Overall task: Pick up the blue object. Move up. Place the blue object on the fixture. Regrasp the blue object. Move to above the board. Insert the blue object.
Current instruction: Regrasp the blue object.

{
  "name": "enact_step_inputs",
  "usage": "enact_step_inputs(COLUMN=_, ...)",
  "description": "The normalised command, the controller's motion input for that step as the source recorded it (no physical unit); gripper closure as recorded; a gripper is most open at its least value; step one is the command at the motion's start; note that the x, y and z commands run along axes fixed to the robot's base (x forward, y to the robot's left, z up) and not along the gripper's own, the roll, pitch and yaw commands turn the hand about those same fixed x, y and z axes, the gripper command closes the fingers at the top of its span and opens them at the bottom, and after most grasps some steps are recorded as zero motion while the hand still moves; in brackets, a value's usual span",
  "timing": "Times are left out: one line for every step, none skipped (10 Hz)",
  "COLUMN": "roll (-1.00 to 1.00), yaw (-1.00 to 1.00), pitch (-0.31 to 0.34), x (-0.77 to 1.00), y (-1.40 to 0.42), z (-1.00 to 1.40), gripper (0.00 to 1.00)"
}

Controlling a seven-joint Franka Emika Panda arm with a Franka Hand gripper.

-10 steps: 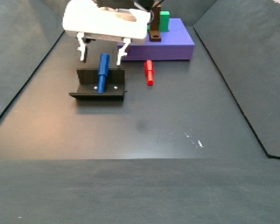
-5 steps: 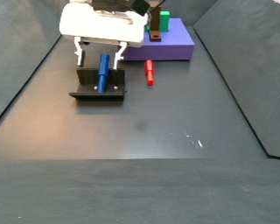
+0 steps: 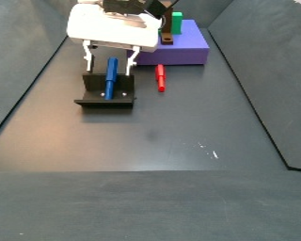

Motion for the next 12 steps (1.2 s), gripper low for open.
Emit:
enact_step_inputs(roll=0.0, yaw=0.0, pitch=0.0, x=0.0, y=0.0, z=0.0, gripper=0.0)
enact_step_inputs(roll=0.0, yaw=0.0, pitch=0.0, x=0.0, y=0.0, z=0.0, gripper=1.0)
enact_step_inputs(roll=0.0, yaw=0.0, pitch=0.0, x=0.0, y=0.0, z=0.0, gripper=1.0)
enact_step_inputs(roll=0.0, yaw=0.0, pitch=0.0, x=0.0, y=0.0, z=0.0, gripper=1.0)
enact_step_inputs(roll=0.0, yaw=0.0, pitch=0.0, x=0.0, y=0.0, z=0.0, gripper=1.0)
enact_step_inputs(roll=0.0, yaw=0.0, pitch=0.0, x=0.0, y=0.0, z=0.0, gripper=1.0)
enact_step_inputs(roll=0.0, yaw=0.0, pitch=0.0, x=0.0, y=0.0, z=0.0, gripper=1.0)
enact_step_inputs(roll=0.0, yaw=0.0, pitch=0.0, x=0.0, y=0.0, z=0.0, gripper=1.0)
enact_step_inputs(roll=0.0, yaw=0.0, pitch=0.0, x=0.0, y=0.0, z=0.0, gripper=1.0)
enact_step_inputs(roll=0.0, yaw=0.0, pitch=0.0, x=0.0, y=0.0, z=0.0, gripper=1.0)
enact_step_inputs(roll=0.0, yaw=0.0, pitch=0.0, x=0.0, y=0.0, z=0.0, gripper=1.0)
enact_step_inputs(roll=0.0, yaw=0.0, pitch=0.0, x=0.0, y=0.0, z=0.0, gripper=1.0)
